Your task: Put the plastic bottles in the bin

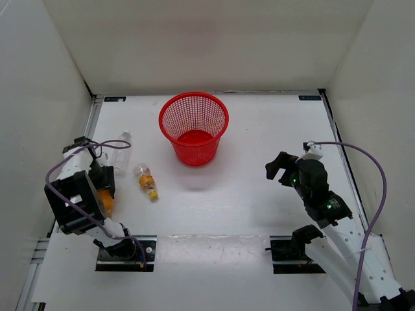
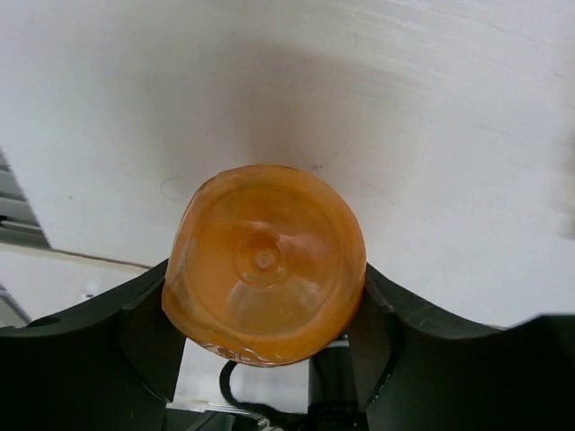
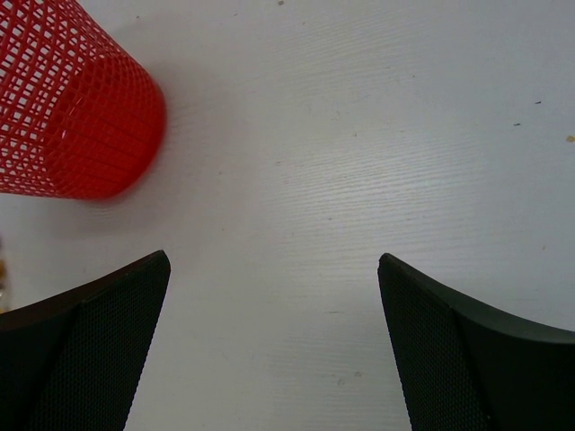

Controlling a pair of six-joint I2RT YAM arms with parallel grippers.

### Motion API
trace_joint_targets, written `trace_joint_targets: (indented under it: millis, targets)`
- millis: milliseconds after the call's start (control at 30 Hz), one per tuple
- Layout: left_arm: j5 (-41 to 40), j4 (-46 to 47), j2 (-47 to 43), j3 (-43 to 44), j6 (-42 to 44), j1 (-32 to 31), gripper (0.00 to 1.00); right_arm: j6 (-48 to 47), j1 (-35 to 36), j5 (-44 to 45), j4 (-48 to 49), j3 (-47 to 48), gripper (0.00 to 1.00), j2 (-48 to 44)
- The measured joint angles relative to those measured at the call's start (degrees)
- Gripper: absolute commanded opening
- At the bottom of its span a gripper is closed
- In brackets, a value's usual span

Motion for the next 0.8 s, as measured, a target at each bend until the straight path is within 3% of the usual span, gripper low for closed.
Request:
trace_joint_targets:
  millis: [133, 267, 367, 467, 600, 800]
  targets:
    - [0.85, -5.27, -0.87, 7.8, 0.94, 0.11, 0.1, -0.02, 0.0, 0.17, 0.2, 0.0, 1.0, -0.2]
    - [1.33, -10.73, -0.85, 28.92, 1.27, -1.9, 0.1, -0.04, 0.0, 0.22, 0.61, -0.26, 1.0, -0.5]
    - [-0.04, -10.73, 1.09, 51.08, 1.09, -9.68, 0.1, -0.07, 0.0, 0.15, 1.44, -1.03, 1.0, -0.33]
    - [-1.68, -5.11, 3.39, 67.67, 1.07, -22.38, 0.1, 0.0, 0.15, -0.15, 1.99, -1.14, 1.0, 1.09]
    - [-2.14, 5.66, 3.56, 67.56, 1.73, -36.63, 0.11, 0.81, 0.39, -1.01, 2.73, -1.14, 1.0, 3.19]
    - [1.51, 13.35, 15.69, 70.31, 0.76, -45.51, 0.16, 2.6, 1.53, -1.4, 2.93, -1.11, 1.0, 3.19]
